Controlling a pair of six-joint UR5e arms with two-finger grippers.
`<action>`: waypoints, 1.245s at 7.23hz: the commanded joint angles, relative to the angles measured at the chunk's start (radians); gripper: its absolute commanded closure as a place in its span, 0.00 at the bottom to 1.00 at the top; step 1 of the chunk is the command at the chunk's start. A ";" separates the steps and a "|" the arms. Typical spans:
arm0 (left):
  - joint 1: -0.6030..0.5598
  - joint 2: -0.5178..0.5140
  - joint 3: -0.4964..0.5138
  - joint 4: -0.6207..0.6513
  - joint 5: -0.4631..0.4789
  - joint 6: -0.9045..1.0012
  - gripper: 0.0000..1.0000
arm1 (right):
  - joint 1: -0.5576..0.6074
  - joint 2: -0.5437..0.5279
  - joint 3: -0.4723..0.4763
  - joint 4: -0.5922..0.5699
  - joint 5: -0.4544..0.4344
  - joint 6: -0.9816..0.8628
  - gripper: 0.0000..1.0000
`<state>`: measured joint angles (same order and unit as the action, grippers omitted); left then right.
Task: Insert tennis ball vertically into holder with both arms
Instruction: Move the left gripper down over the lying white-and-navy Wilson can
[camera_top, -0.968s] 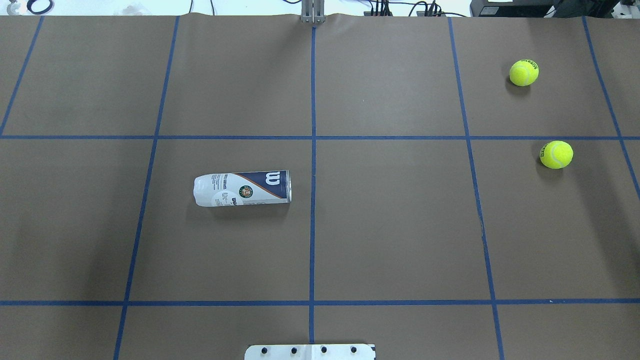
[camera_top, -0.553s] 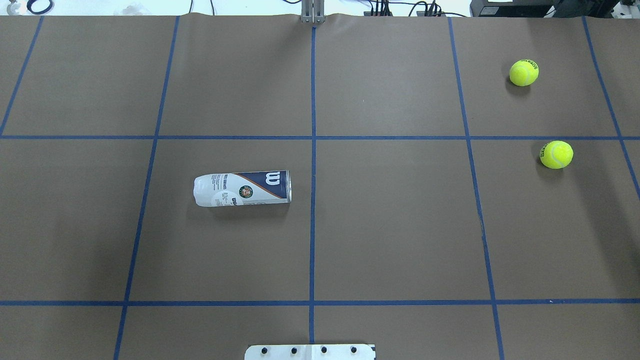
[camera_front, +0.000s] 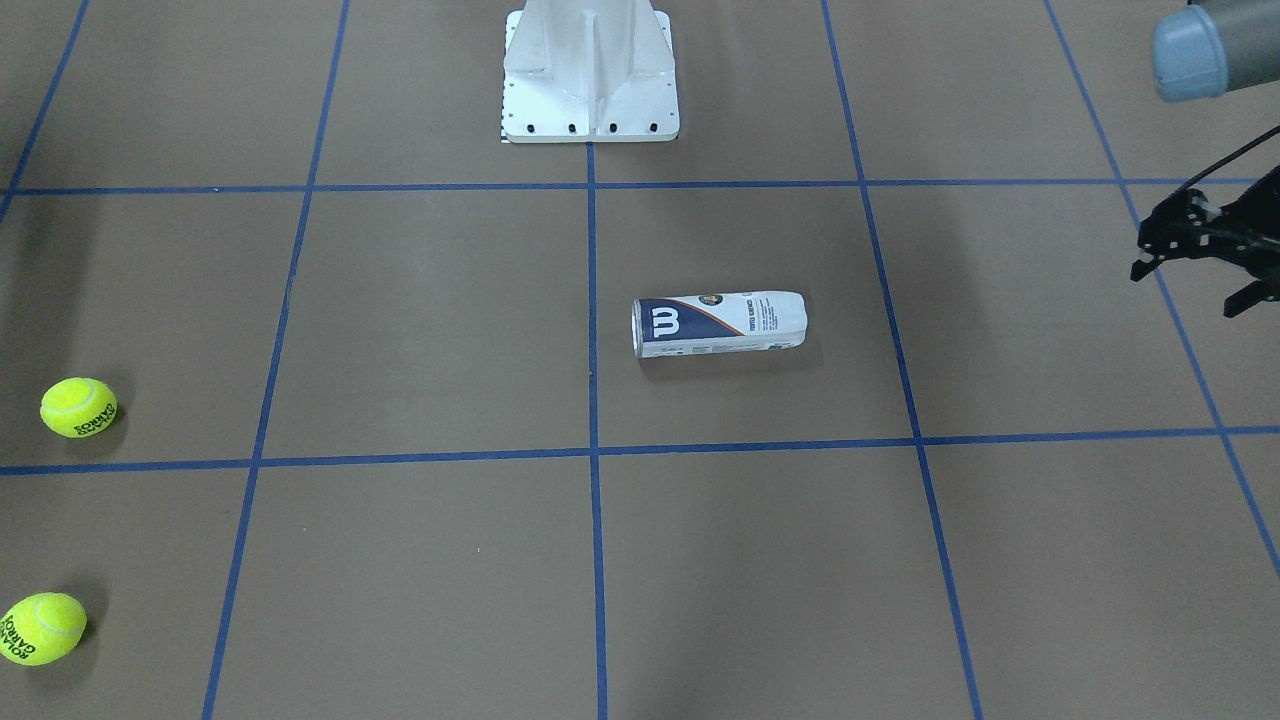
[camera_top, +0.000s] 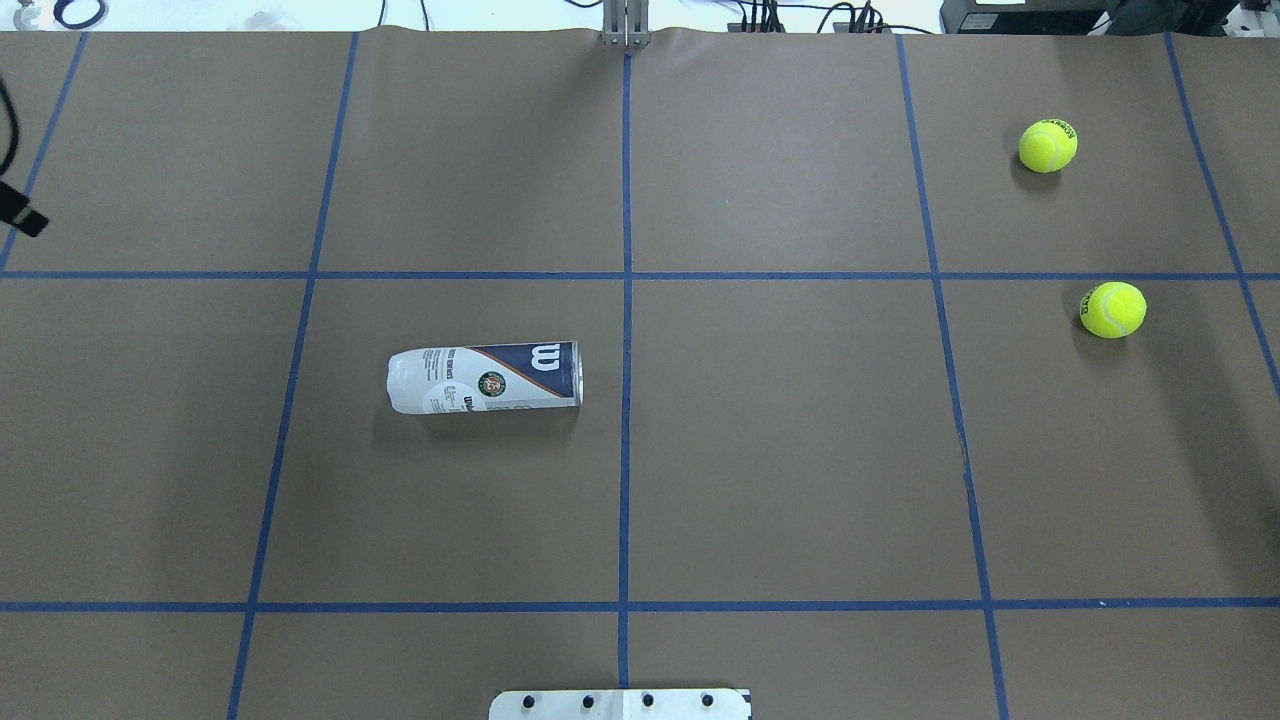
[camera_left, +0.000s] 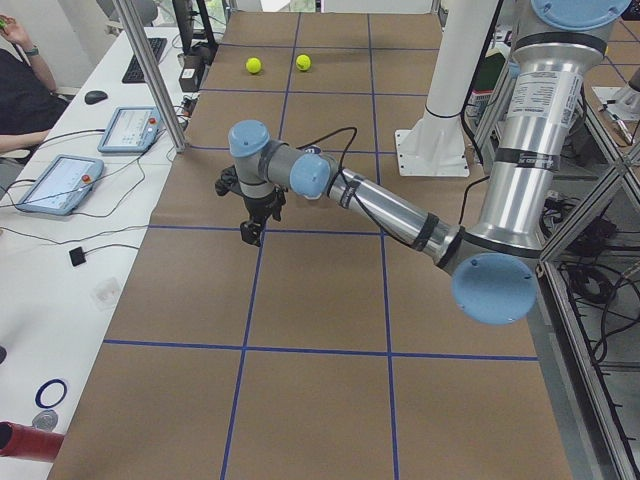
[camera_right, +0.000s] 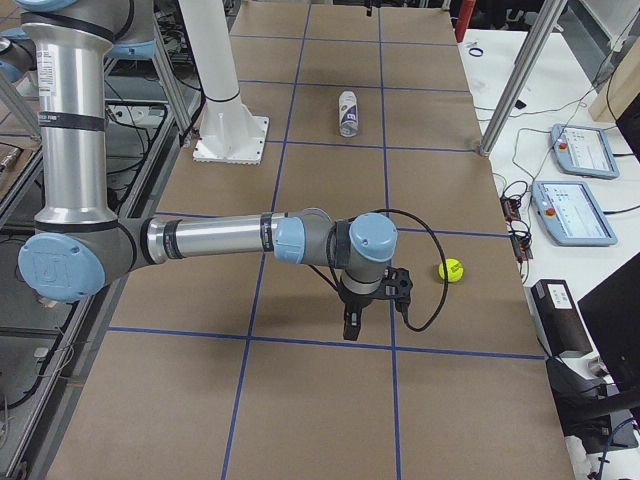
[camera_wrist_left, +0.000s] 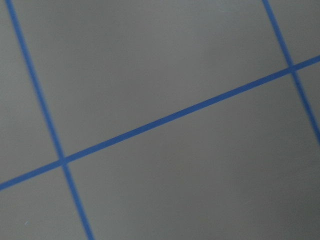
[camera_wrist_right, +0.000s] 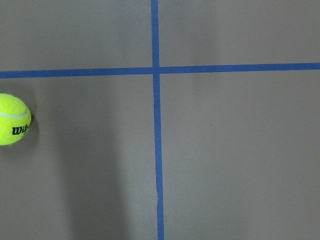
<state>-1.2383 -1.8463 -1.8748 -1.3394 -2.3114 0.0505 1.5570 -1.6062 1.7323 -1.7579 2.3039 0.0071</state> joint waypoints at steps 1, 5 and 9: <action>0.114 -0.202 -0.004 0.095 0.046 -0.001 0.01 | 0.000 0.003 0.003 -0.002 0.003 0.002 0.00; 0.446 -0.431 -0.010 0.039 0.200 0.009 0.00 | 0.000 0.008 -0.002 0.000 0.003 0.002 0.00; 0.650 -0.472 0.184 -0.309 0.436 0.062 0.01 | -0.001 0.009 0.000 0.000 0.008 -0.004 0.00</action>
<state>-0.6615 -2.3112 -1.7590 -1.5571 -1.9959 0.0761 1.5565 -1.5981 1.7341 -1.7580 2.3112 0.0040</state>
